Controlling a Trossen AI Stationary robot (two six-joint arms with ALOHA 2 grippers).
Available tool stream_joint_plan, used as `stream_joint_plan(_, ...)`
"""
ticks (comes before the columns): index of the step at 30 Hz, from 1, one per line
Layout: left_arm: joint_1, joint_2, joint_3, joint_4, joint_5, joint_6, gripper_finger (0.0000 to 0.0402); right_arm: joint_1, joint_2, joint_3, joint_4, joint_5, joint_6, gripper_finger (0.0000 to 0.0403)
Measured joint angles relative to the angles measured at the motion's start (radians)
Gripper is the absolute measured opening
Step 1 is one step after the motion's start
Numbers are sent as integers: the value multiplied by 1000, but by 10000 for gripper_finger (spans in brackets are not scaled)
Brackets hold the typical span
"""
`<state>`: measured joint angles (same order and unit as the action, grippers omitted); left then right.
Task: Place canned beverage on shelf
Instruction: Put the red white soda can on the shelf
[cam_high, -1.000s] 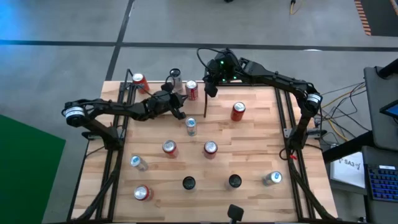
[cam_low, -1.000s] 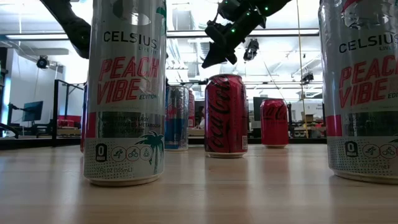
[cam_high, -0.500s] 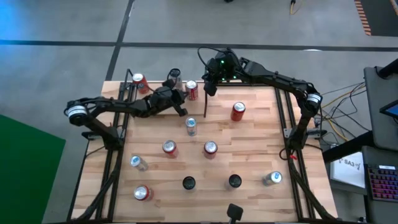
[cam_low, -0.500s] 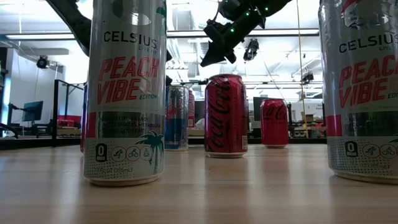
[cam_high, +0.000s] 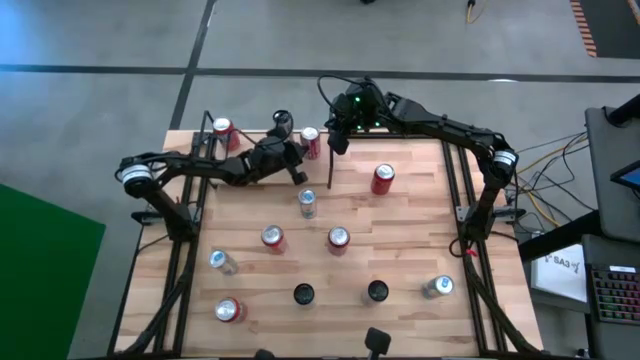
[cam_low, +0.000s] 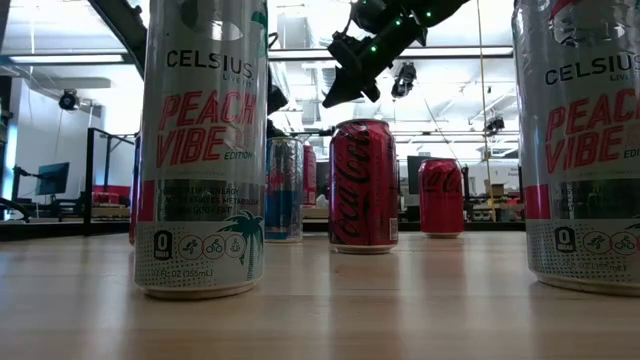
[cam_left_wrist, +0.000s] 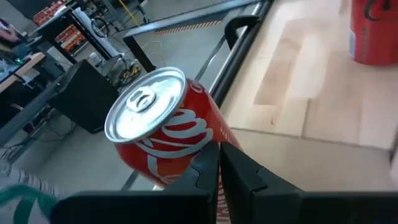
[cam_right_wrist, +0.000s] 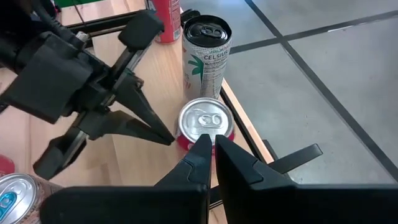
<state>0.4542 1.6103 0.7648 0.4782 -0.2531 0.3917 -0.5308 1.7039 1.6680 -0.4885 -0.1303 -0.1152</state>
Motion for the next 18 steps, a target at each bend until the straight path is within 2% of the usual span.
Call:
stream_joint_plan(8,13,25,28,1,-18,-19,0,0,0,0,-2,0,1,12)
stream_joint_plan(18,11,-41,24,-19,-13,-20,0,0,2,-10,1,0,0,12)
